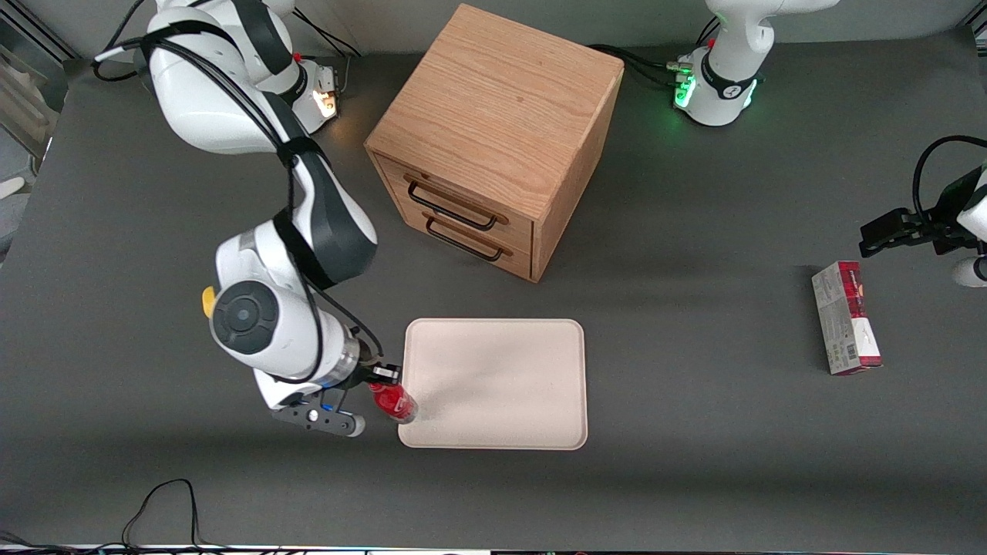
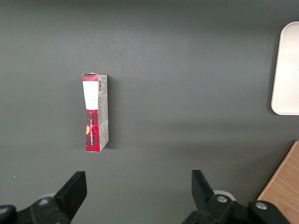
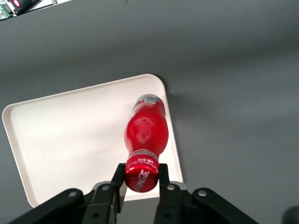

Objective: Place coke bottle on tray
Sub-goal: 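Lower the bottle onto the tray's edge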

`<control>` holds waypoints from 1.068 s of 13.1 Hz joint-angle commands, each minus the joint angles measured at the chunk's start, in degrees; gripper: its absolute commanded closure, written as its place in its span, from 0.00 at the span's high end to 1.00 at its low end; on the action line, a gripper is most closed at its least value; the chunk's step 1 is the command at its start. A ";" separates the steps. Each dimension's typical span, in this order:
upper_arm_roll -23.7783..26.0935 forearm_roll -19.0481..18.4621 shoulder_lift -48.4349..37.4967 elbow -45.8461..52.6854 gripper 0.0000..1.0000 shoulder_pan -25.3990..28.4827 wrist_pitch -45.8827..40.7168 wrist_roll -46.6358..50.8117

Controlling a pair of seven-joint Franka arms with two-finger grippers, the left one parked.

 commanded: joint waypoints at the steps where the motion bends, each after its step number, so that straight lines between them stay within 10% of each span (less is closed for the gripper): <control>1: 0.22 -0.34 2.63 3.55 0.00 0.57 0.96 2.02; 11: 0.31 -0.16 5.27 2.32 0.00 0.92 1.84 1.93; 12: 0.22 -0.25 5.53 2.32 0.81 0.92 1.93 2.02; 14: 0.22 -0.25 5.54 2.32 1.00 0.92 2.19 2.37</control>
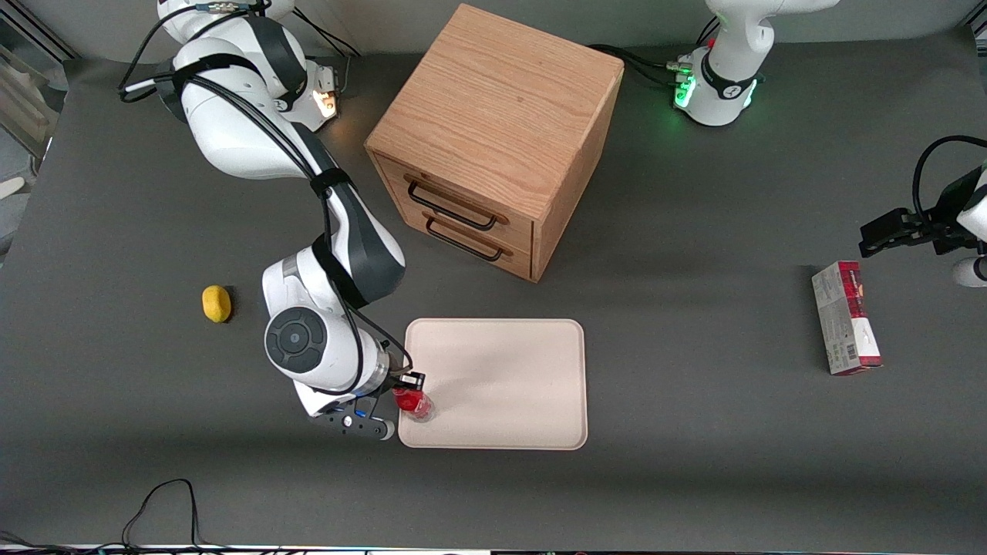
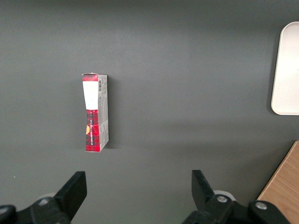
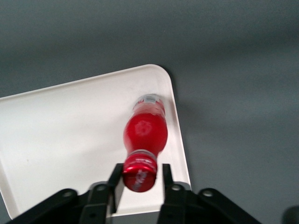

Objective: Place coke bottle on tray
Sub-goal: 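Lower the bottle onto the tray's edge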

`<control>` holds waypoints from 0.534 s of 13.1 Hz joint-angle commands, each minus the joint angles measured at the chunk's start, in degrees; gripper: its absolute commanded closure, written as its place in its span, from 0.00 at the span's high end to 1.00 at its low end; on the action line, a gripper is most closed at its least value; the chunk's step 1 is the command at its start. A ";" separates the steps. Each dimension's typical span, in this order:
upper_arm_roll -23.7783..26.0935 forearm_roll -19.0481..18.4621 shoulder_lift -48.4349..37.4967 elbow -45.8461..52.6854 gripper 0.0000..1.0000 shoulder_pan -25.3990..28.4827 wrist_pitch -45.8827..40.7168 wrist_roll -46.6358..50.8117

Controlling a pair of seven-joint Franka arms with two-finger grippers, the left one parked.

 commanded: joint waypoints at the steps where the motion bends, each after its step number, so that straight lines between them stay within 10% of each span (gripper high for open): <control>1: 0.02 -0.25 0.92 2.02 1.00 0.33 0.11 1.99; 7: -0.15 -0.43 0.49 2.02 1.00 0.33 -0.67 1.81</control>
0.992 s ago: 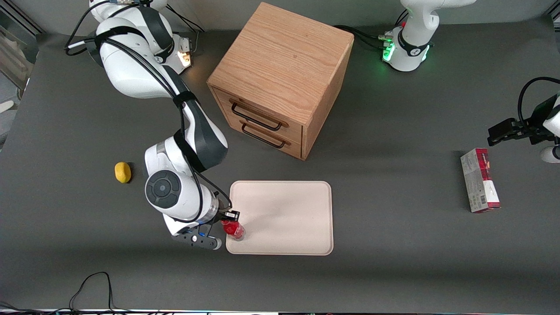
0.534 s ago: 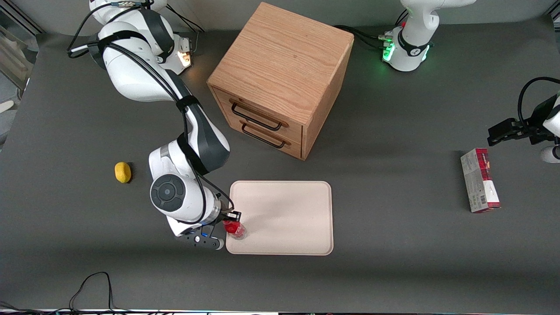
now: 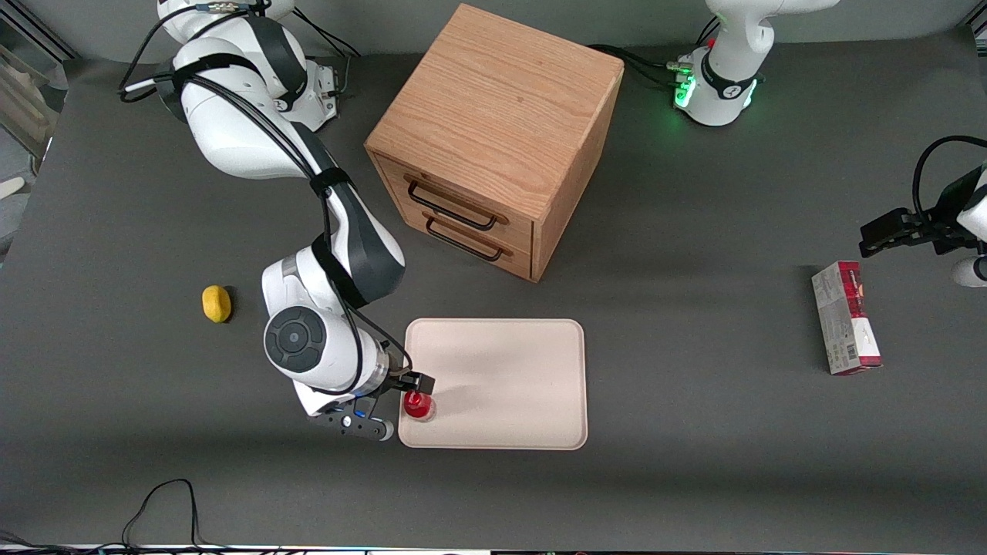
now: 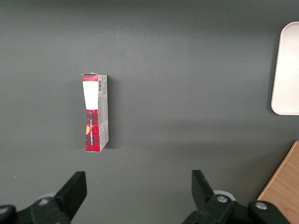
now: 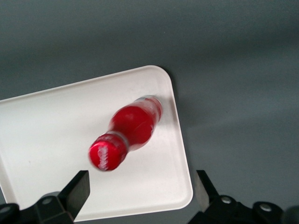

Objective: Place coke bottle on tray
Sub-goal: 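Open the right gripper to release the bottle on the tray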

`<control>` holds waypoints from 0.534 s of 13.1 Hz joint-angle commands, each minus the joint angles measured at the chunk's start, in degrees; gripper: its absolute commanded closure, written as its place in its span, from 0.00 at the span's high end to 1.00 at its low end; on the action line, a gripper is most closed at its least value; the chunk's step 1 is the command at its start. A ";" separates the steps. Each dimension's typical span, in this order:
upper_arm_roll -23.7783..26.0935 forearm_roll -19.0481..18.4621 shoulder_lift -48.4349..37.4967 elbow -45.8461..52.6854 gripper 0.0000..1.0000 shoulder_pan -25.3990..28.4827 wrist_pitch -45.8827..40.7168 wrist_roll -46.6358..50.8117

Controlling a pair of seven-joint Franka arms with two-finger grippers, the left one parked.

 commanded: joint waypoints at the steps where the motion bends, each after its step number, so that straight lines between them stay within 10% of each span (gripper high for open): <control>1: -0.41 -0.51 -0.13 1.73 1.00 0.25 -1.68 0.78; 7: -0.77 -0.52 -19.05 -15.77 1.00 -7.12 -14.71 -18.96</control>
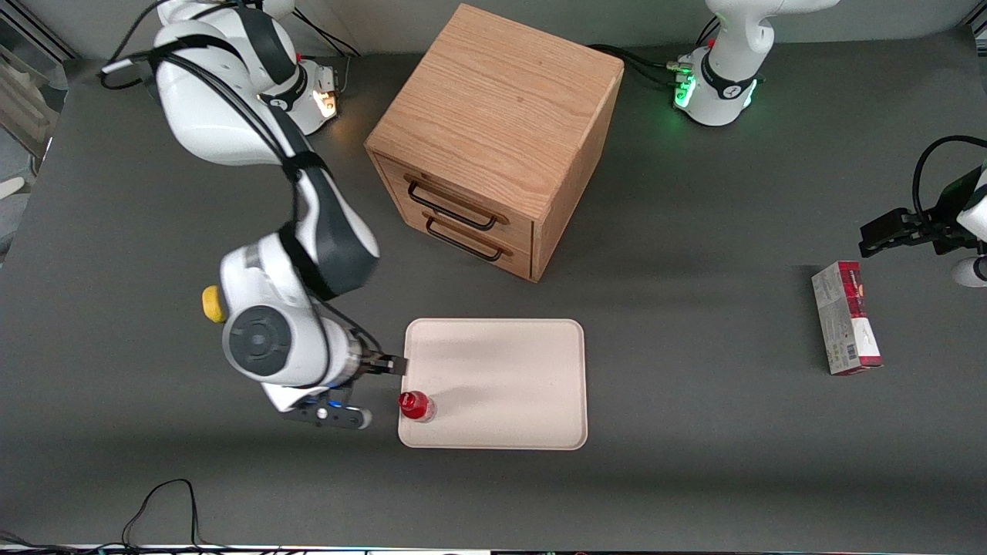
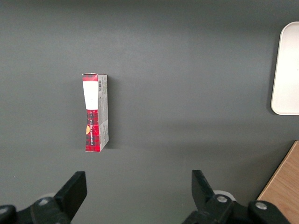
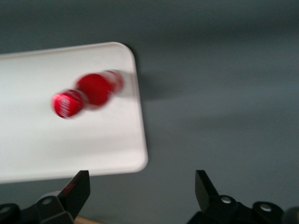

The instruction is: Place coke bottle on tray

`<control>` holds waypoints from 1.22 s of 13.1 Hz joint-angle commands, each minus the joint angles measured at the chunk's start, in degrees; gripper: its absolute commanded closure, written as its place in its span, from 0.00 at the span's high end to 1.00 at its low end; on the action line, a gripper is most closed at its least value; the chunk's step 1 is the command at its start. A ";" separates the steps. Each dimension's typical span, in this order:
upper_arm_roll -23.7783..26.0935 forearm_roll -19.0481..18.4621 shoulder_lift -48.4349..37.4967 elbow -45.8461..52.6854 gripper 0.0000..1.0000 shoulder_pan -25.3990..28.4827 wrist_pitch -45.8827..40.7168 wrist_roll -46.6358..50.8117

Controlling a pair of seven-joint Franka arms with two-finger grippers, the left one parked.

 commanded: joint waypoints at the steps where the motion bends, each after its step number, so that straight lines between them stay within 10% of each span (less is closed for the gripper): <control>1: 0.24 -0.31 -18.40 -22.47 1.00 -5.39 1.02 -11.95; 6: -3.62 -0.39 -43.93 -49.86 1.00 -9.98 7.09 -26.75; 16: -9.40 -1.45 -46.15 -46.73 1.00 -5.35 4.37 -26.94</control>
